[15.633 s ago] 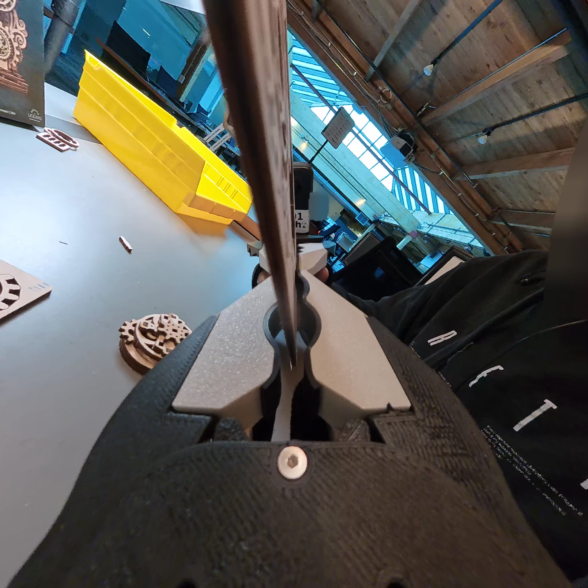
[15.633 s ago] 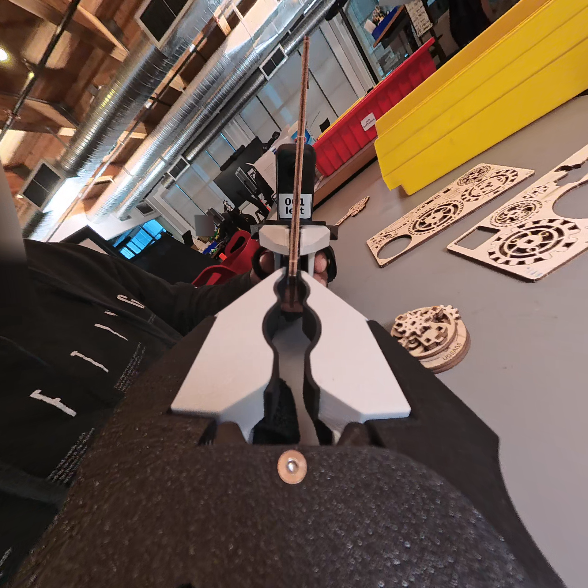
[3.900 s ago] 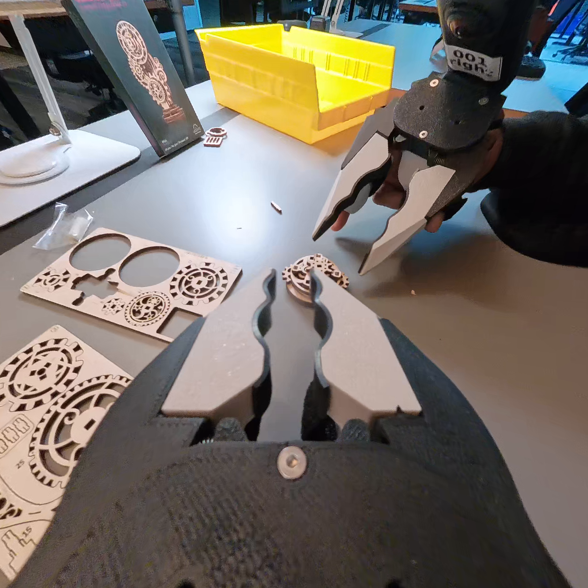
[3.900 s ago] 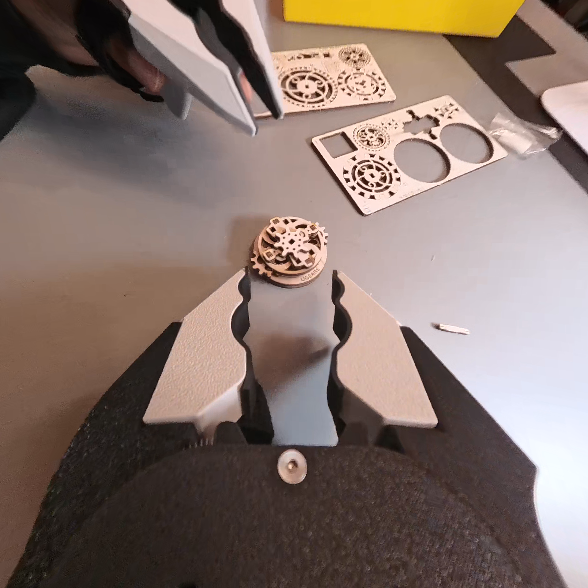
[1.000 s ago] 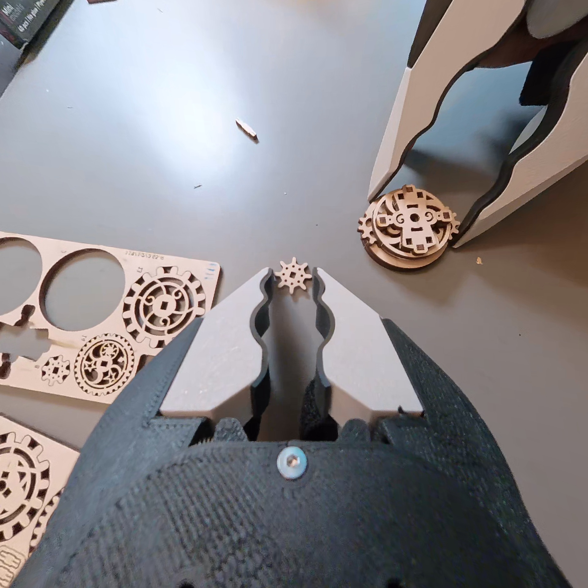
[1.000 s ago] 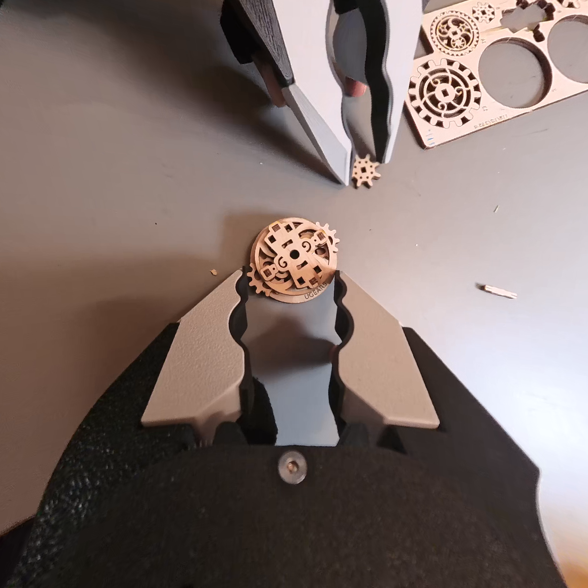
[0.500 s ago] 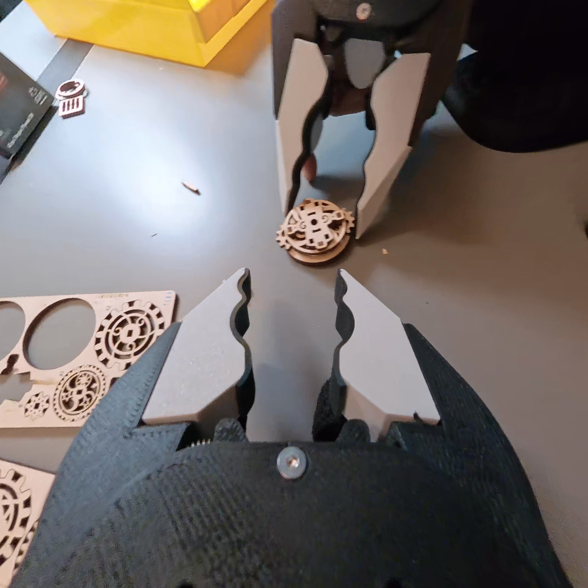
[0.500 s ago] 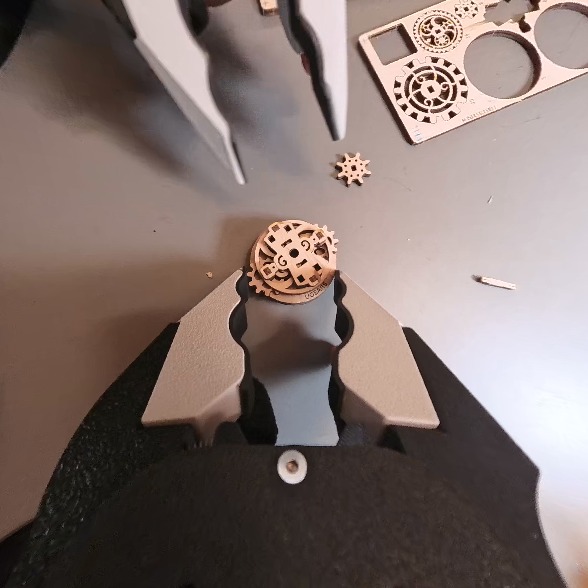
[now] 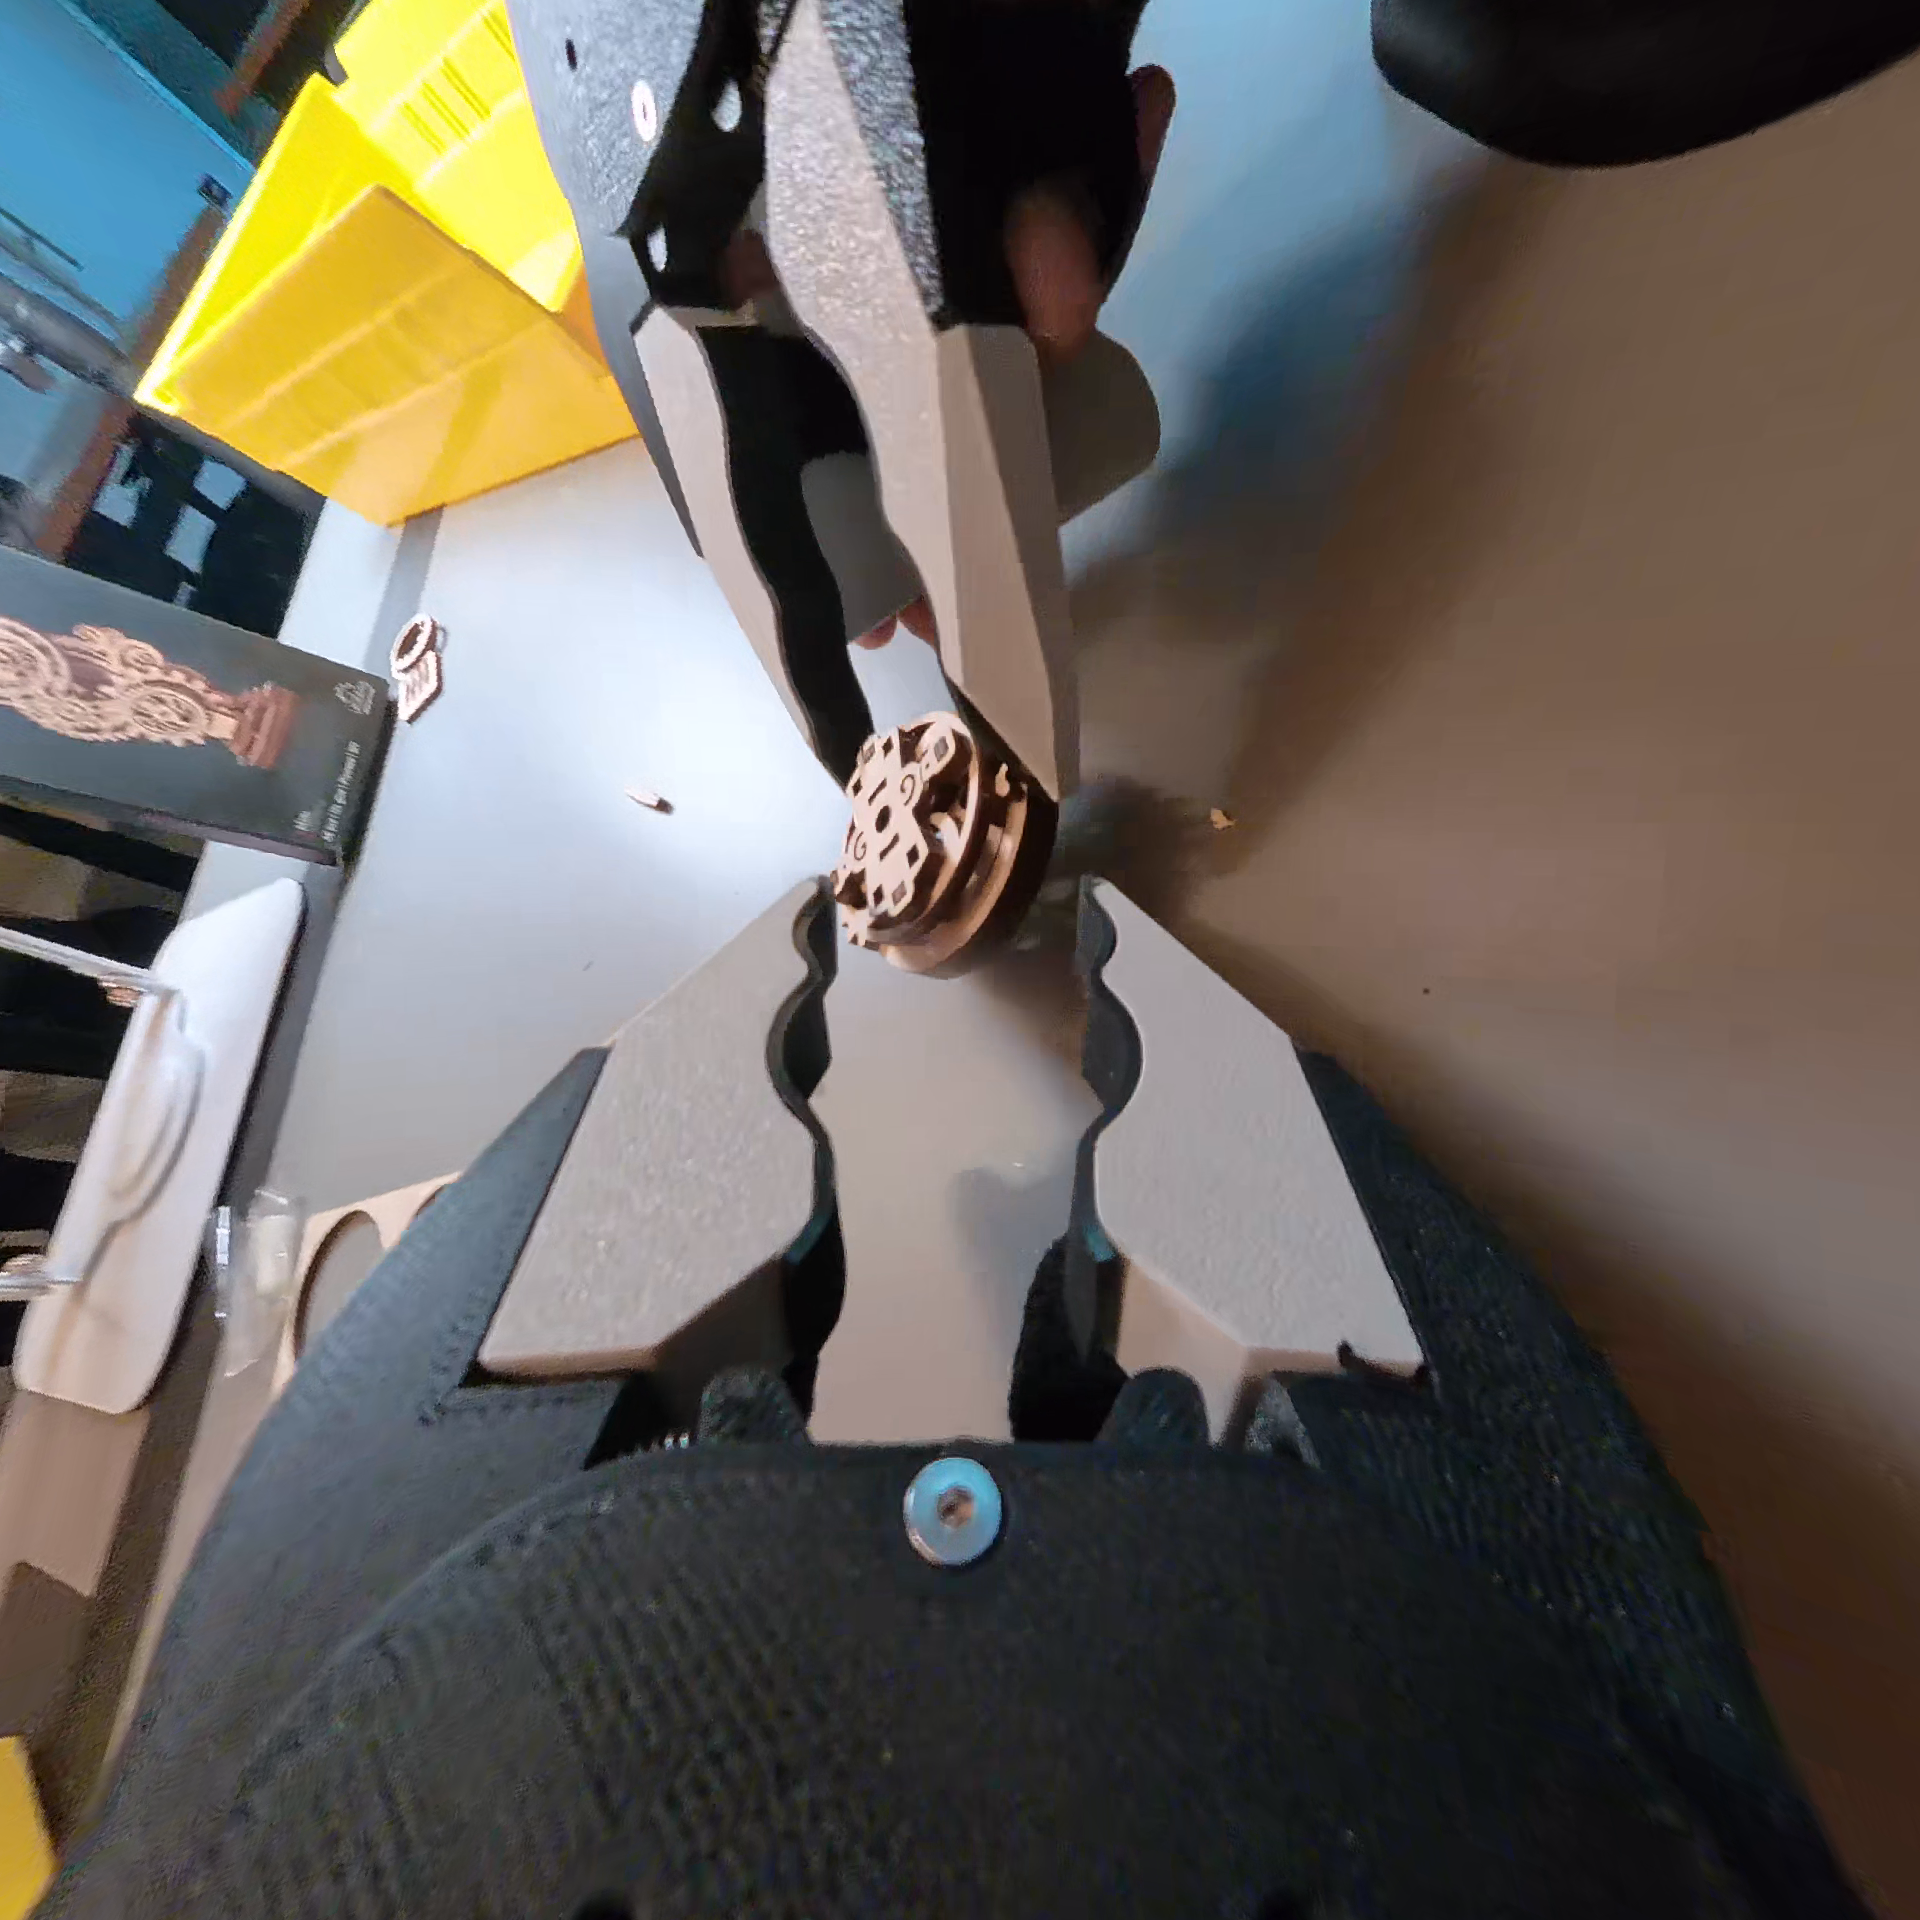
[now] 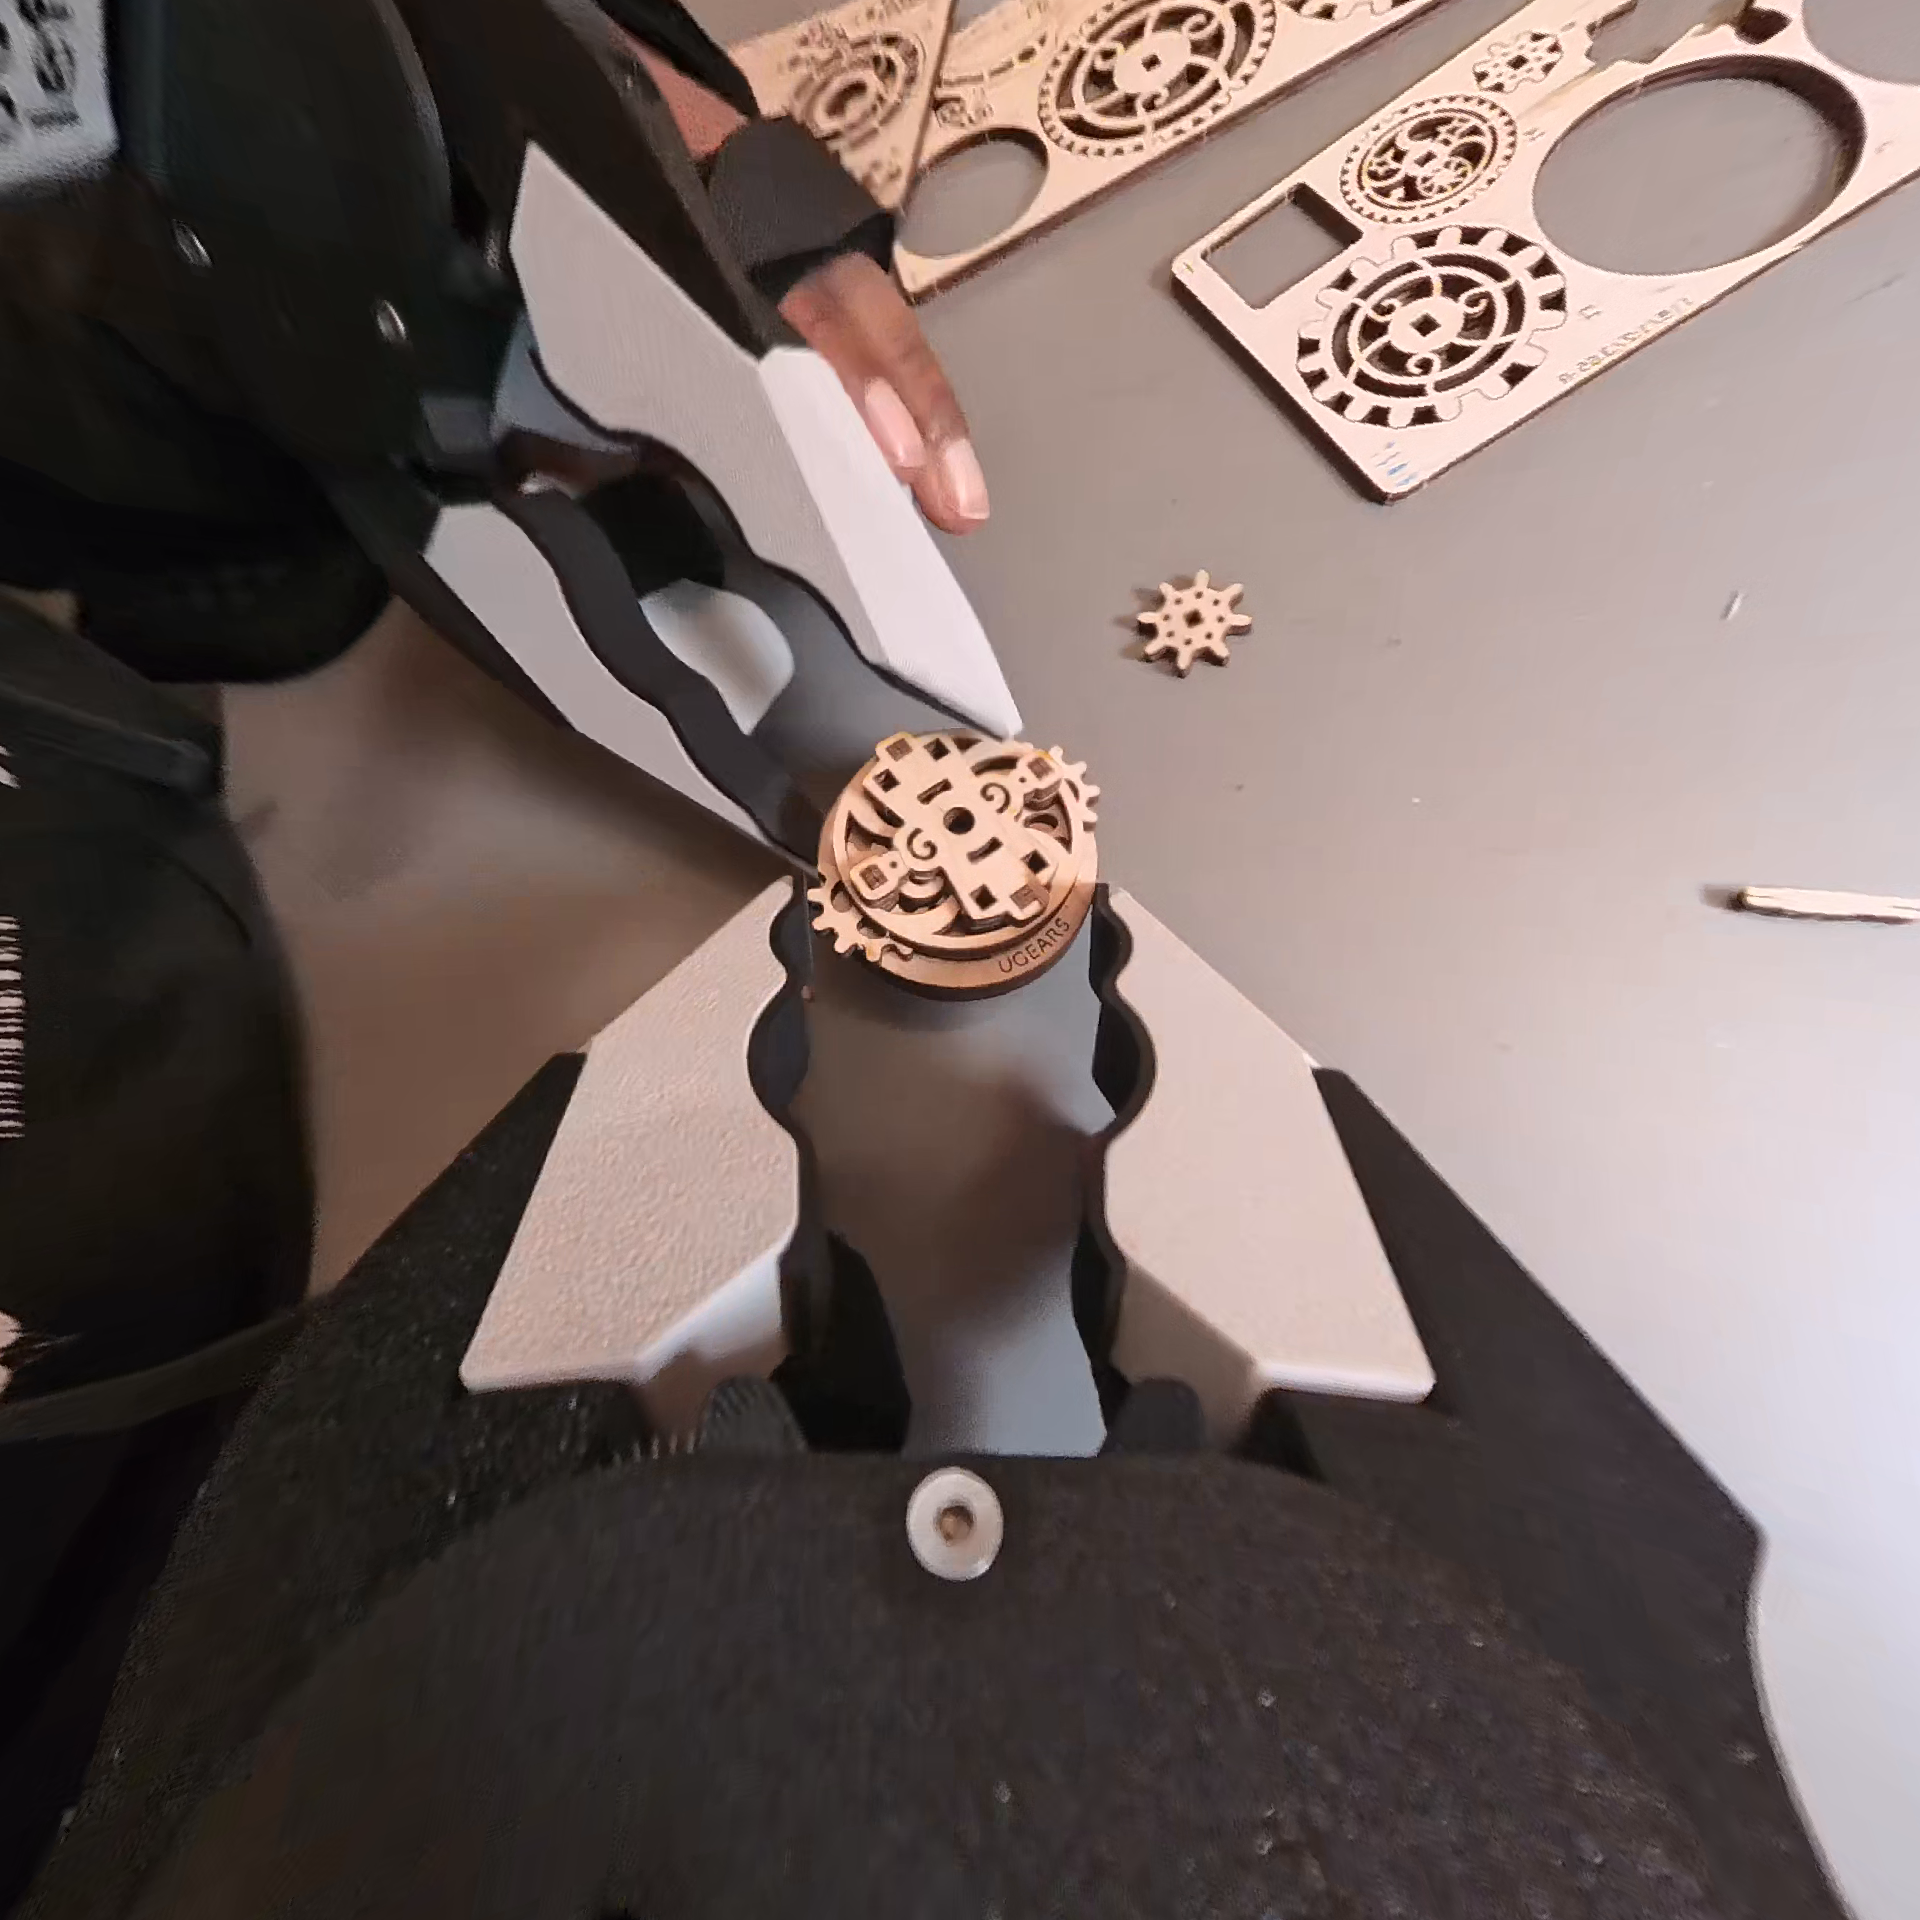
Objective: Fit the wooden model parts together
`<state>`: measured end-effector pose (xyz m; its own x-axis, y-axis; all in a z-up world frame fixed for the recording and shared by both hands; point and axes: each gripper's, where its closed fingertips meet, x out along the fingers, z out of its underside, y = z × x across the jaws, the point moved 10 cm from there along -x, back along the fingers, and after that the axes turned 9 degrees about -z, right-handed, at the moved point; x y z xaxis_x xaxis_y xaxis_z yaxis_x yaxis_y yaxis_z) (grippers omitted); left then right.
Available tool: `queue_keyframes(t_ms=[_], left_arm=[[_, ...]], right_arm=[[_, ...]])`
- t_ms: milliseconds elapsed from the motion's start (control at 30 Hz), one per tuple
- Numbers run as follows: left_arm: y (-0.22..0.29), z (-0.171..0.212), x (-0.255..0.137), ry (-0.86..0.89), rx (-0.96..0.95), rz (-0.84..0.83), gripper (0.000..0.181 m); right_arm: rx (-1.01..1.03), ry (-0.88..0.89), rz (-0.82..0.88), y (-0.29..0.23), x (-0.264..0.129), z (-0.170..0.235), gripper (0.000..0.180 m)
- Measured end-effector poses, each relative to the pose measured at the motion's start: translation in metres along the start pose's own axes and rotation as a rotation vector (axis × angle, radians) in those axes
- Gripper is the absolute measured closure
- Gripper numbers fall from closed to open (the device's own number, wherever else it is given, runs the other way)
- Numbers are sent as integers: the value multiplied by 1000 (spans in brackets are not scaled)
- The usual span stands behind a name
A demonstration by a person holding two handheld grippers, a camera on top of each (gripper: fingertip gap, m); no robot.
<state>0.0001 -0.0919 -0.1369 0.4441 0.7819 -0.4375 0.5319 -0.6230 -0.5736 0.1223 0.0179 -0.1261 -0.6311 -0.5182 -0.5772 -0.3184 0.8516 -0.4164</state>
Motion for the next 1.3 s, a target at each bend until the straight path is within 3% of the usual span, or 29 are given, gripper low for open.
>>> queue_keyframes(t_ms=[133,433,567,767,967,1167,1300], left_arm=[[2,-3,-2,18,78,-46,149],[-8,-4,-10,77,28,-100,151],[-18,4,-15,129,-166,-48,161],[-30,12,-12,146,-457,21,163],[-38,12,-14,258,-742,89,163],[-46,24,-13,362,-1136,371,156],[-47,27,-13,367,-1232,436,156]], right_arm=[[17,27,-42,-2,0,-1,127],[-98,140,-34,-4,-10,-8,128],[-289,187,-34,-10,-18,-8,116],[-398,92,63,-8,5,-1,122],[-304,180,-53,-7,10,-7,150],[-149,265,-276,-2,1,-5,159],[-86,293,-338,2,-1,-5,159]])
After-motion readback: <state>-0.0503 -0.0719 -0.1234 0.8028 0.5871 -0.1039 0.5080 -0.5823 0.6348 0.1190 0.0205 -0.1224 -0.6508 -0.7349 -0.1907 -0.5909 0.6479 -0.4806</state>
